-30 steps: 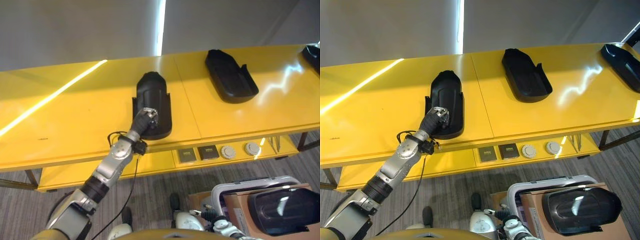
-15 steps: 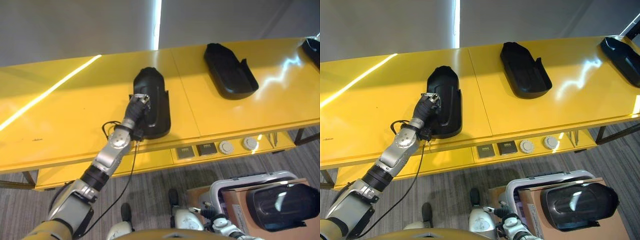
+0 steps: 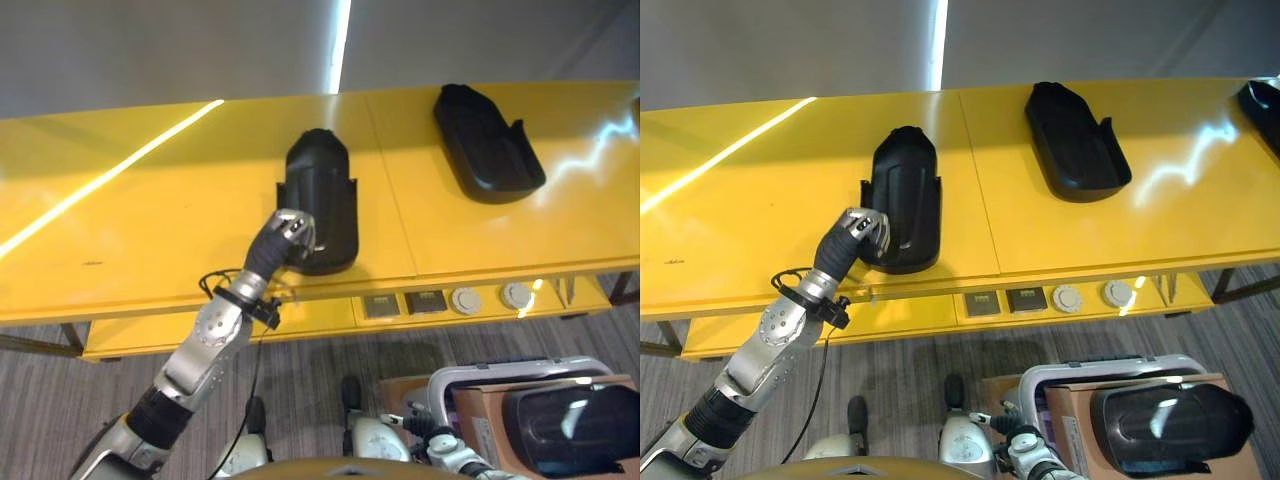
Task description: Move parts from the plastic box to the shelf.
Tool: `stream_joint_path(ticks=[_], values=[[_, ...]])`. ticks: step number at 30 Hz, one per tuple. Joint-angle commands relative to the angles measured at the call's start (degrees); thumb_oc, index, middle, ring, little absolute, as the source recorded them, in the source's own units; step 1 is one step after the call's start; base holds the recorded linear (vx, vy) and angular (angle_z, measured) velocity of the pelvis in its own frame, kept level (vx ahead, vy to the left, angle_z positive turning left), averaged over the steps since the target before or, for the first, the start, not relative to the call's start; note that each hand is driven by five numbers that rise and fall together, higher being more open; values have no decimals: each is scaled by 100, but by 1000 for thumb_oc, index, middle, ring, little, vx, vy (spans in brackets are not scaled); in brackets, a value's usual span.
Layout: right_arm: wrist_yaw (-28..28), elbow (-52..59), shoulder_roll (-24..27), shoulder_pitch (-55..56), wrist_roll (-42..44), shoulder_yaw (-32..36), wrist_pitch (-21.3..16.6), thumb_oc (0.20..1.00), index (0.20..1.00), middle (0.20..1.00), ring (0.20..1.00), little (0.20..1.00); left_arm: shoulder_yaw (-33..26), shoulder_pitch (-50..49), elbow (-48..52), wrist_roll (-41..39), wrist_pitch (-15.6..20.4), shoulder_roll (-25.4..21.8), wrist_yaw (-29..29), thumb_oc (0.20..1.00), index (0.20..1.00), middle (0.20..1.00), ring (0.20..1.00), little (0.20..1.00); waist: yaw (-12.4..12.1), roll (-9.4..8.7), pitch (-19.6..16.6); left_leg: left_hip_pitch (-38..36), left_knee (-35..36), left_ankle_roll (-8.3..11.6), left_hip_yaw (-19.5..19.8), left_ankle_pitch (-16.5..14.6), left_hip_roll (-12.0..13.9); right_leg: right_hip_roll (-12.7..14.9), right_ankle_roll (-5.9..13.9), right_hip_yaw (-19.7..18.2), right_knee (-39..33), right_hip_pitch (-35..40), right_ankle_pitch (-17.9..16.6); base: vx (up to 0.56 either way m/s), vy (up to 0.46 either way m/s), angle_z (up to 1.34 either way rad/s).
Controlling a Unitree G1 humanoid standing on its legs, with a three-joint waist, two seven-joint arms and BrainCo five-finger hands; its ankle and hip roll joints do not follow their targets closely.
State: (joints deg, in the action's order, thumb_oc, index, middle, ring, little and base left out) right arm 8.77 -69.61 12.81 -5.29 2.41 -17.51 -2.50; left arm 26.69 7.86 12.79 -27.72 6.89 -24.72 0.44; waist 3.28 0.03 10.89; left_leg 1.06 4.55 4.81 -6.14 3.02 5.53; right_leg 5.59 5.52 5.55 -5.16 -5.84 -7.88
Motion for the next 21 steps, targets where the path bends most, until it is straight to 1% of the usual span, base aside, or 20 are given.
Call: stream_joint_path(ticks=[1,3,5,9,14,17,18,21], values=[[-46,-275,-257,-88,88,-153,2,1000,1000,1000,1000,1000,-43,175,87,-263,22,-64,-358,200,200,200,200,200,-4,-101,3,186,45,-35,255,-103,89,246,259,222,16,379,525,-8,11,4],[-59,-300,-261,-94,52,-168,13,1000,1000,1000,1000,1000,-20,75,5,-262,-16,-140,-408,200,200,200,200,200,-33,-98,2,190,45,-40,268,-101,84,258,260,246,16,391,525,-4,18,5],[-78,-308,-260,-124,21,-201,29,1000,1000,1000,1000,1000,36,139,-205,-56,-58,-199,-437,200,200,200,200,200,-55,-103,-2,202,45,-44,287,-104,60,264,266,272,16,392,526,-12,24,8],[-79,-289,-283,-144,11,-253,27,1000,1000,1000,1000,1000,114,290,-409,58,-61,-160,-432,200,200,200,200,200,-47,-107,-12,229,45,-55,297,-107,40,271,267,280,16,371,512,-9,17,10],[-92,-266,-304,-154,18,-344,32,1000,1000,1000,1000,1000,336,620,-862,221,-52,47,-377,200,200,200,200,200,6,-121,-15,234,45,-71,260,-115,25,283,273,225,16,324,488,0,0,0],[-70,-277,-306,-151,70,-352,40,1000,1000,1000,1000,1000,532,984,-1219,227,-41,302,-269,200,200,200,200,200,68,-132,-16,242,45,-74,205,-119,29,287,278,173,16,280,475,0,0,0],[-70,-276,-304,-153,70,-349,40,1000,1000,1000,1000,1000,535,990,-1228,227,-36,307,-269,200,200,200,200,200,64,-130,-14,242,45,-74,204,-119,30,287,278,172,16,280,475,7,4,-4],[-39,-291,-301,-153,102,-375,54,1000,1000,1000,1000,1000,673,1280,-1636,104,-24,604,-146,200,200,200,200,200,133,-135,-3,241,45,-78,170,-121,34,284,277,136,16,255,470,9,7,-8]])
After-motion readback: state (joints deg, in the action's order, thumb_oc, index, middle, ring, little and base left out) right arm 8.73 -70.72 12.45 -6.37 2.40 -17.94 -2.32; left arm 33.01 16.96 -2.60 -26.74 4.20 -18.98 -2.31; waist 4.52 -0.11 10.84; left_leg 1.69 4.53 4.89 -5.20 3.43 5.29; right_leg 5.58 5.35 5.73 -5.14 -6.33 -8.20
